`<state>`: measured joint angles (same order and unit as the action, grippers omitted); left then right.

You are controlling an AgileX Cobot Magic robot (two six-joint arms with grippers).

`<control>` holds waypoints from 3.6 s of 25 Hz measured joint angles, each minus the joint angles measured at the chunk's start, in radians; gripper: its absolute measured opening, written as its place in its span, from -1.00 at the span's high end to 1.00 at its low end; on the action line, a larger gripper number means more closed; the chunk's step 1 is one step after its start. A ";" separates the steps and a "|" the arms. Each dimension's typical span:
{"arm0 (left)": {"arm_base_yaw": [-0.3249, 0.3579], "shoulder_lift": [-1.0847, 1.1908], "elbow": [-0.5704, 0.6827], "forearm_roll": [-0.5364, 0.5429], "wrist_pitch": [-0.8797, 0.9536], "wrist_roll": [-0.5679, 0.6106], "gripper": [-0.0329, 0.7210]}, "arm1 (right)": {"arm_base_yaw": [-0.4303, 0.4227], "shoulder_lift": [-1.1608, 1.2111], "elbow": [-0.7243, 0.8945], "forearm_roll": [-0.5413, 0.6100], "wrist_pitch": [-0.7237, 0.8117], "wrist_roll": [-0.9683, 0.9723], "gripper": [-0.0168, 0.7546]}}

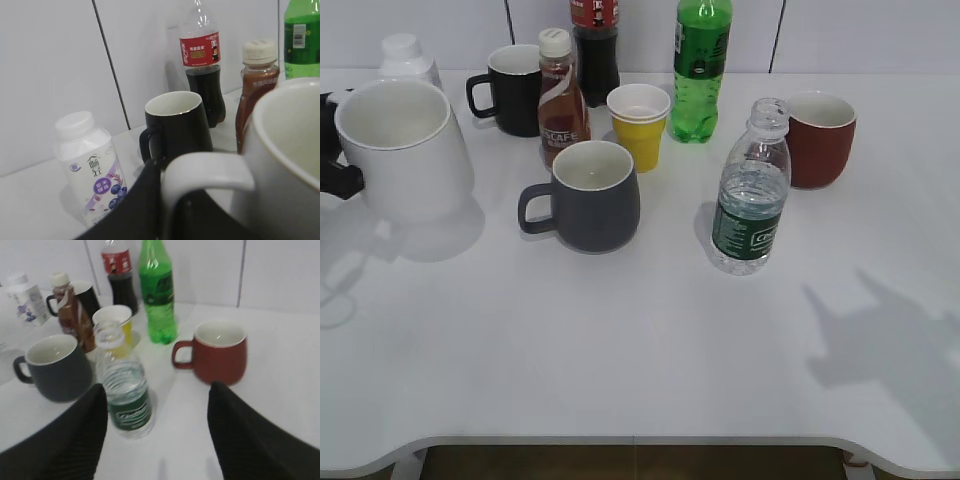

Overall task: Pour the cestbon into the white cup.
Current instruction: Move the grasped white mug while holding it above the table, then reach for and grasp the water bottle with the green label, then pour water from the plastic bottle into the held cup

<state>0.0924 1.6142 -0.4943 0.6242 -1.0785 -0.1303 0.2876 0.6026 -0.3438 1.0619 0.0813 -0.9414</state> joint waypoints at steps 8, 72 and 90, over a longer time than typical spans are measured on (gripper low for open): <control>0.000 -0.004 0.000 0.008 0.004 -0.024 0.84 | 0.204 0.011 0.017 -0.110 -0.055 -0.043 -0.23; -0.589 -0.226 0.001 -0.069 0.488 -0.138 0.84 | 0.286 0.929 -0.383 -1.203 -0.446 0.338 -0.23; -0.721 -0.231 -0.038 -0.171 0.728 -0.138 0.84 | 0.337 0.928 -0.491 -1.222 -0.334 -0.260 -0.23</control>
<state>-0.6289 1.3829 -0.5320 0.4529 -0.3502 -0.2682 0.6246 1.5306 -0.8345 -0.1602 -0.2526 -1.2011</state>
